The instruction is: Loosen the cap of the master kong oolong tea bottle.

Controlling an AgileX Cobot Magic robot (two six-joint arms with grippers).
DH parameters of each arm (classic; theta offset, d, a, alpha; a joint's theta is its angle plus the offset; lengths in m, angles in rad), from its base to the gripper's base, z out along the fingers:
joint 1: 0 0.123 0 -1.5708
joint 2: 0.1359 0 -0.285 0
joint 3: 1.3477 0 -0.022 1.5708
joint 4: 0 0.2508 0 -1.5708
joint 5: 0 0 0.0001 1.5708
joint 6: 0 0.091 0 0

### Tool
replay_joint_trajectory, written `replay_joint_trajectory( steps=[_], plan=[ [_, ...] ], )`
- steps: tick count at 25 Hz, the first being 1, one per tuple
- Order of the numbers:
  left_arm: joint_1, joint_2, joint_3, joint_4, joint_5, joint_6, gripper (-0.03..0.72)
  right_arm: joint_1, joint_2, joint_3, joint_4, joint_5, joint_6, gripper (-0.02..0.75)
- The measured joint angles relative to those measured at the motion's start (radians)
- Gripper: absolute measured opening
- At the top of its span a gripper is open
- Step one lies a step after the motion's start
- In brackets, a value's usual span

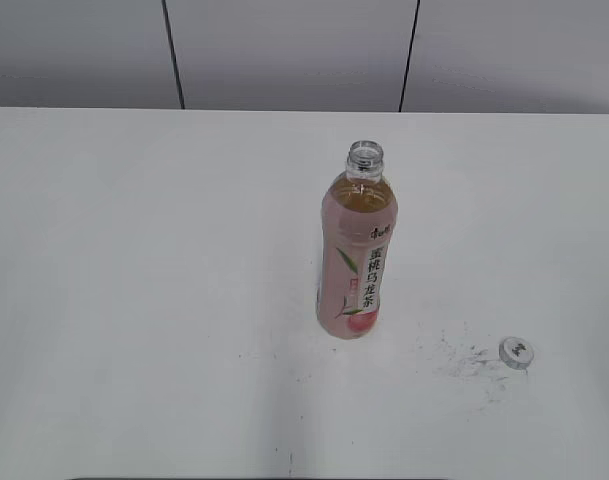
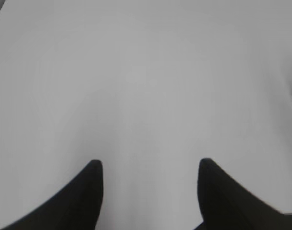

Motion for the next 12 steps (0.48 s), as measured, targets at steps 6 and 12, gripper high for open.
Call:
replay_joint_trajectory(
  steps=[6,12],
  plan=[
    [0.0,-0.152,0.0,-0.023,0.0,0.068,0.374,0.0,-0.205,0.004,0.002,0.0,-0.016,0.522],
    [0.0,-0.189,0.0,-0.029,0.004,0.077,0.352,0.0,-0.305,0.006,0.039,0.001,-0.038,0.522]
  ],
)
